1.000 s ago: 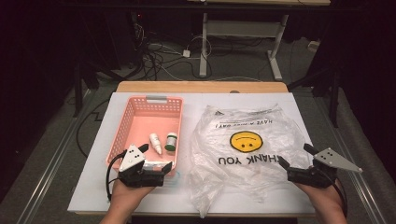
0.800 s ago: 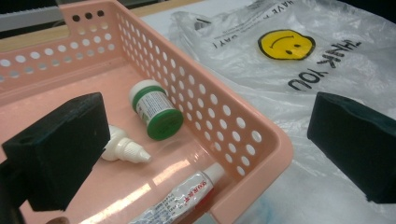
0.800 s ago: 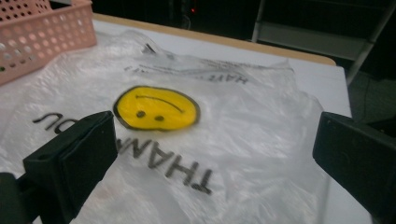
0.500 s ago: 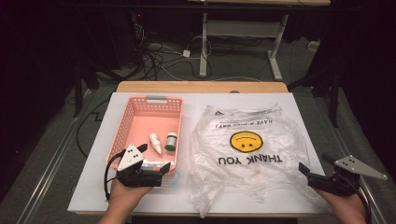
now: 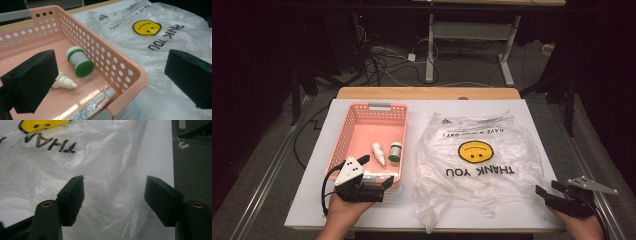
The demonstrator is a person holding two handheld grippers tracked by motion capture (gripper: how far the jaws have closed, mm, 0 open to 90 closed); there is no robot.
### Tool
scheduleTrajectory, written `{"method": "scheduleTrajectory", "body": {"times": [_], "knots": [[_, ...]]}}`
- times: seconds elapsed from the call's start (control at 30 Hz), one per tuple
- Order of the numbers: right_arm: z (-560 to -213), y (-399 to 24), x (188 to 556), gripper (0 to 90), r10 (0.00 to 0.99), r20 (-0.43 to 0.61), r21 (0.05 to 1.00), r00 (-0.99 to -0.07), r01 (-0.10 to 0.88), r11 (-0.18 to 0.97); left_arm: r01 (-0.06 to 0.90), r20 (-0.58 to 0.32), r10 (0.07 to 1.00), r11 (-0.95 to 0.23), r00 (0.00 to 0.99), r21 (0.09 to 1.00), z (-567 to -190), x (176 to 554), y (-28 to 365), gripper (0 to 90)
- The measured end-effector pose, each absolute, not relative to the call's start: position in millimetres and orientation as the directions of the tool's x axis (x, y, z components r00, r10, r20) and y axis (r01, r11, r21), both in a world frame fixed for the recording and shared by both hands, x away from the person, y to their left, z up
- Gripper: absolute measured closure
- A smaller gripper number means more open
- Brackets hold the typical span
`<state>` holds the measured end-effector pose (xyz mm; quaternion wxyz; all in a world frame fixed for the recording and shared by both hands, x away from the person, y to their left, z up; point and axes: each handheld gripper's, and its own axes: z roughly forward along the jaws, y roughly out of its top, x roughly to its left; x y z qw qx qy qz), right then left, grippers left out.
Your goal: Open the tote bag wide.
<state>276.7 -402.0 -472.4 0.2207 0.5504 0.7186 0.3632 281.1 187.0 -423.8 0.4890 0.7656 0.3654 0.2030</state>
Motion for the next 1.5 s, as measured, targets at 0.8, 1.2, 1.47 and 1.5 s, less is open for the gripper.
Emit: {"method": "scheduleTrajectory", "body": {"times": [0.8,1.2,1.47,1.5], "knots": [[-466.5,-370.3,206.4,76.3,0.888,0.116,0.76,-0.445,0.616,0.209,0.391,-0.092,0.738,-0.243,0.668,0.888,-425.7,290.3,179.8,0.0],[-425.8,-377.0,280.5,54.4,0.904,0.031,0.848,-0.426,0.49,0.202,0.393,-0.108,0.728,-0.234,0.677,0.889,-423.5,289.0,182.2,0.0],[-418.4,-379.6,372.6,51.0,0.923,0.055,0.856,-0.382,0.494,0.153,0.376,-0.101,0.732,-0.222,0.674,0.899,-422.1,288.3,182.8,0.0],[-419.0,-379.0,382.6,50.8,0.923,0.054,0.856,-0.382,0.493,0.154,0.378,-0.102,0.733,-0.222,0.672,0.899,-422.3,288.4,183.2,0.0]]}}
